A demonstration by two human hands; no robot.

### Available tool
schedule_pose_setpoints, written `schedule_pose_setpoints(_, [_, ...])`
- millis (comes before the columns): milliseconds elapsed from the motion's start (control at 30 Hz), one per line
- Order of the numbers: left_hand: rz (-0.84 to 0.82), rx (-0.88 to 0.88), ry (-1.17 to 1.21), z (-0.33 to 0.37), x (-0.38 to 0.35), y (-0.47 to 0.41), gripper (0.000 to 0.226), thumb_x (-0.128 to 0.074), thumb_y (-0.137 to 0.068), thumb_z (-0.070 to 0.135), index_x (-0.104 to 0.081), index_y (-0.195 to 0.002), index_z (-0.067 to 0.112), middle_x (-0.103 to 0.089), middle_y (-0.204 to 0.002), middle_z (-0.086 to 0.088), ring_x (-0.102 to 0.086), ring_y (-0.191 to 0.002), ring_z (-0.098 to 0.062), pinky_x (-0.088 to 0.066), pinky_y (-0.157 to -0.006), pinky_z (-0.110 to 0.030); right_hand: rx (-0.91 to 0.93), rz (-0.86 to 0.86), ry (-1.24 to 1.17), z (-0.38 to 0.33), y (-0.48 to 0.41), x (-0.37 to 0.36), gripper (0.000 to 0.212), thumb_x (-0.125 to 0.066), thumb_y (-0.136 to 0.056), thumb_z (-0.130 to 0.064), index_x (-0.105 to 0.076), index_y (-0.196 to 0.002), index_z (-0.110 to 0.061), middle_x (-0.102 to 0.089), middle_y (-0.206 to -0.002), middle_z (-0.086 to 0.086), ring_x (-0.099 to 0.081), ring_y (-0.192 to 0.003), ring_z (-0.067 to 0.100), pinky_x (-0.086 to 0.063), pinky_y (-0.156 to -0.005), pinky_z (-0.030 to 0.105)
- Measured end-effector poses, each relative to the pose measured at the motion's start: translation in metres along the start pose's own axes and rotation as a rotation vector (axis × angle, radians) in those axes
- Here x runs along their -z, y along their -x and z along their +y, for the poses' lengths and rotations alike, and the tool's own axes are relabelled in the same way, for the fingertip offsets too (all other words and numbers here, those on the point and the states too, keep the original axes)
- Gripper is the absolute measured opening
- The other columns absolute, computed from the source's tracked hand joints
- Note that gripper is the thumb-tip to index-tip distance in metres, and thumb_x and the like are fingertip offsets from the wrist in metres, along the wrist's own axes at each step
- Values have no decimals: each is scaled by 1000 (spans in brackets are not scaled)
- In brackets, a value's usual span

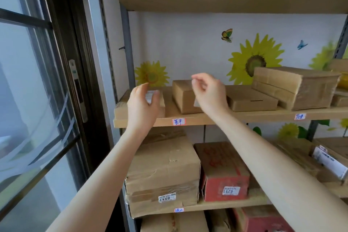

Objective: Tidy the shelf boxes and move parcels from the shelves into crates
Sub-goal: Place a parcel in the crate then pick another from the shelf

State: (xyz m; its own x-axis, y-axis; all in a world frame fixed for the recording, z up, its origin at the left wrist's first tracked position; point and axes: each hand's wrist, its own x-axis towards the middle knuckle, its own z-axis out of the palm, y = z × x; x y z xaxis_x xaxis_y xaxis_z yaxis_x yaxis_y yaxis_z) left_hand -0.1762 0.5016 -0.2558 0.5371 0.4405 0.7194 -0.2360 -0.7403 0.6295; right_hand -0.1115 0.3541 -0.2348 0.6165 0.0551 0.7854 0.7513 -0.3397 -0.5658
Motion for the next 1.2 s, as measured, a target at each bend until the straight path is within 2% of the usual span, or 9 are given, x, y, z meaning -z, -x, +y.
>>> schedule_pose_setpoints(233, [-301,374,38,35,-60,-20,43,-39,-94,43,-47,-67,11,-46,-64,-2,-44,-66,-21,-33,-56,-30,-391,-248,180,69,-46,43,44,-42,-95,-34,-50,-126,-4,-55,-127,12,-48,-120,27,-37,-89,29])
schedule_pose_setpoints(400, [-151,422,309,49,-73,-14,24,-41,-94,40,-53,-86,21,-56,-89,0,-51,-89,-21,-40,-78,-31,-402,-266,-116,83,-49,38,20,-49,-90,-35,-60,-95,-19,-57,-93,-6,-51,-88,14,-39,-65,26])
schedule_pose_setpoints(467, [-14,478,571,54,-71,-13,21,-42,-94,38,-60,-87,27,-60,-102,-2,-56,-99,-22,-46,-87,-36,-488,-184,-371,84,-50,40,8,-54,-87,-27,-60,-90,-24,-61,-97,-6,-56,-91,14,-46,-73,27])
schedule_pose_setpoints(600, [84,600,790,60,-67,-8,24,-58,-86,42,-60,-98,21,-64,-102,-3,-61,-99,-20,-50,-91,-39,-377,-282,-484,84,-44,46,32,-45,-89,-11,-62,-106,-31,-64,-109,-7,-59,-102,14,-49,-86,27])
schedule_pose_setpoints(700, [-53,498,865,67,-70,-1,23,-49,-92,42,-65,-97,26,-68,-101,3,-64,-89,-11,-52,-76,-27,-356,-383,-467,79,-40,52,25,-48,-91,-38,-66,-104,-26,-66,-104,-12,-56,-110,14,-46,-87,25])
schedule_pose_setpoints(833, [-220,307,665,71,-75,8,30,-46,-96,25,-52,-122,37,-64,-108,10,-66,-86,-2,-58,-68,-26,-521,-618,-833,76,-42,55,73,-43,-70,-76,-53,-127,-31,-64,-121,-1,-58,-114,19,-45,-97,42])
schedule_pose_setpoints(1000, [-152,410,588,75,-71,11,62,-74,-74,34,-42,-124,17,-62,-113,0,-67,-96,-16,-57,-81,-40,-590,-586,-1082,82,-40,60,48,-34,-94,-50,-56,-126,-20,-67,-117,5,-63,-110,22,-52,-84,37])
schedule_pose_setpoints(1133, [-86,530,603,66,-64,7,14,-56,-91,26,-59,-90,12,-68,-99,-9,-66,-99,-31,-53,-87,-50,-592,-372,-1037,86,-42,61,31,-38,-98,-31,-55,-122,-21,-69,-110,5,-69,-92,16,-54,-66,31])
schedule_pose_setpoints(1200, [-71,524,595,62,-61,5,16,-50,-94,23,-59,-80,24,-68,-90,0,-66,-98,-25,-54,-86,-44,-579,-303,-987,84,-43,62,21,-41,-98,-21,-59,-109,-27,-70,-103,0,-71,-78,9,-54,-59,27])
